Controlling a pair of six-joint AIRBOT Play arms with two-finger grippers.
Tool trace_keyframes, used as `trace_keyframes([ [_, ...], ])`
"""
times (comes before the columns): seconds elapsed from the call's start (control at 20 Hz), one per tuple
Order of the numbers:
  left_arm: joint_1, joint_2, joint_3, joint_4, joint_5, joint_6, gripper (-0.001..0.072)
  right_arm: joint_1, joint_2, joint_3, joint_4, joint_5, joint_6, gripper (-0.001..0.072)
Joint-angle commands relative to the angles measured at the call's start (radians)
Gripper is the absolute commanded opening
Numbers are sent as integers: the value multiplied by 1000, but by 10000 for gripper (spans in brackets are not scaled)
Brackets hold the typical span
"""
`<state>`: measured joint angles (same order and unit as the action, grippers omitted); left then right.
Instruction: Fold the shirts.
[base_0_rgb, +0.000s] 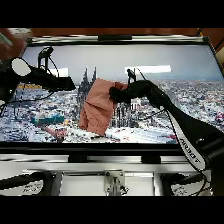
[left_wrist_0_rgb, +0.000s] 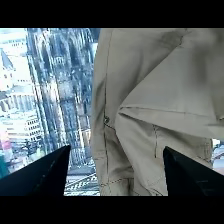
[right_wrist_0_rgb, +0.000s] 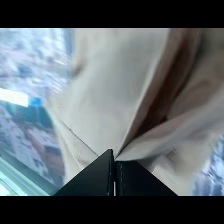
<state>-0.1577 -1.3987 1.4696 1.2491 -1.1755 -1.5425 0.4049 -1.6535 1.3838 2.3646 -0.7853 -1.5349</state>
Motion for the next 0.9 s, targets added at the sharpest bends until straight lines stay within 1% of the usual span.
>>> trace_keyframes([
  [0.0, -1, -1, 0, -4, 1, 0, 710, 2, -2, 107, 5, 74, -16, 73],
  [0.1, -1, -1, 0, -13, 5, 0, 710, 2, -4, 114, 5, 177, -1, 73],
  [0.2, -1, -1, 0, -21, 5, 0, 710, 12, -27, 114, 13, 328, 18, 75],
  [0.25, -1, -1, 0, -29, 5, -1, 710, 32, -51, 115, 19, 442, 44, 200],
  [0.3, -1, -1, 0, -30, 5, -10, 710, 51, -76, 115, 24, 548, 80, 575],
  [0.35, -1, -1, 0, -30, 5, -19, 710, 68, -99, 115, 24, 624, 106, 652],
  [0.4, -1, -1, 0, -30, 5, -19, 710, 77, -116, 115, 24, 652, 140, 652],
  [0.5, -1, -1, 0, -29, 5, -18, 710, 72, -116, 115, -1, 602, 148, 652],
  [0.6, -1, -1, -1, -29, 5, -14, 710, 43, -90, 115, -68, 513, 115, 651],
  [0.75, -1, -1, -18, -29, 3, -14, 710, -51, -25, 115, -201, 384, 109, 650],
  [0.85, -1, -1, -60, -29, -23, 6, 710, -127, 11, 115, -276, 239, 111, 649],
])
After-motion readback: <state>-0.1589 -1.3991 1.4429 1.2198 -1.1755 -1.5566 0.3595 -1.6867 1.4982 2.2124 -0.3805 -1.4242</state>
